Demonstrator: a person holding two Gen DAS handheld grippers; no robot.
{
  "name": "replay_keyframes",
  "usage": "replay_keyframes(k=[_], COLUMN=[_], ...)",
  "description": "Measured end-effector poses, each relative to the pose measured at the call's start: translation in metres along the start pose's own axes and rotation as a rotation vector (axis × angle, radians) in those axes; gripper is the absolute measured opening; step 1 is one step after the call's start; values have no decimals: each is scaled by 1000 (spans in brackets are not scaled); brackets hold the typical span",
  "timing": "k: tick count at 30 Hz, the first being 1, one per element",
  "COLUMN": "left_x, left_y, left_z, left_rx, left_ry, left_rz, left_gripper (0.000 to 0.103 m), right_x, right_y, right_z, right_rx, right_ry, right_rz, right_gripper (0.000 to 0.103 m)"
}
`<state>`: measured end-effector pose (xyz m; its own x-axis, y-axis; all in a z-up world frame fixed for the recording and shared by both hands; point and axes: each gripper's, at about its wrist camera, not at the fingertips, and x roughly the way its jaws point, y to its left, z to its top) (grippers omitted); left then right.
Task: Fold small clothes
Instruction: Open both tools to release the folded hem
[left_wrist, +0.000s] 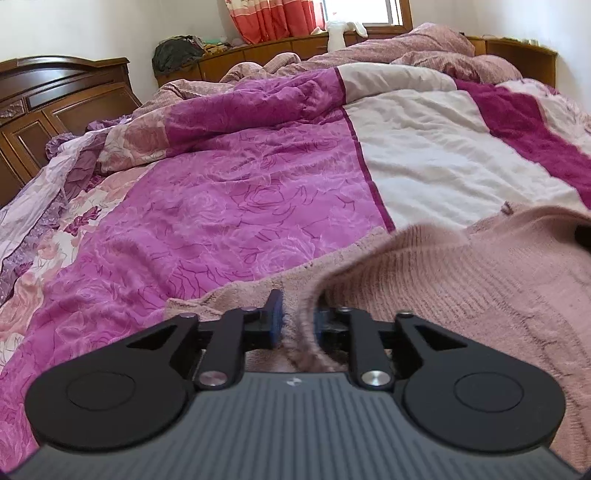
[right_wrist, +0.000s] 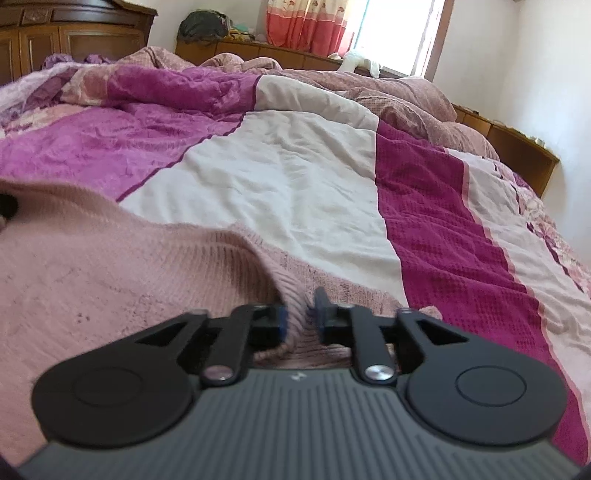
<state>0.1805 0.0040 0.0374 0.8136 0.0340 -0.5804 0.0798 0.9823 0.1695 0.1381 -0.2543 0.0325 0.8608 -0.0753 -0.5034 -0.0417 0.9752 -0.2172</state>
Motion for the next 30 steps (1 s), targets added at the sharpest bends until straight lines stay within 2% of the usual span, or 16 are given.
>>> replay_keyframes(k=[2,4,9,11,14,21,30], left_x=[-6,-14,-38,-49,-63,-91,-115], left_y=[4,6,9,10,12,19,19], left_z=[1,2,1,0,-4,-12,-25], left_rx=[-16,-22,-13,-6,-4,-20,40], left_ry=[2,3,-9,-14,-18,-16,-14], left_rz=[-6,-4,-14,-15,-15,-37,-64], left_gripper=[42,48,57,62,65,66,70], right_x=[-7,-13,-31,-40,-54,-83,-103], right_y=[-3,-7,-15,-19,-25,-32,-27], right_z=[2,3,4,2,-2,-13,-31], right_rx=[29,54,93,110,139,182,233], right_ry=[-7,-15,-25,-26,-34,-34,-7], right_rz=[2,12,31,39,46,65,113], right_gripper=[40,42,42,47,53,53,53])
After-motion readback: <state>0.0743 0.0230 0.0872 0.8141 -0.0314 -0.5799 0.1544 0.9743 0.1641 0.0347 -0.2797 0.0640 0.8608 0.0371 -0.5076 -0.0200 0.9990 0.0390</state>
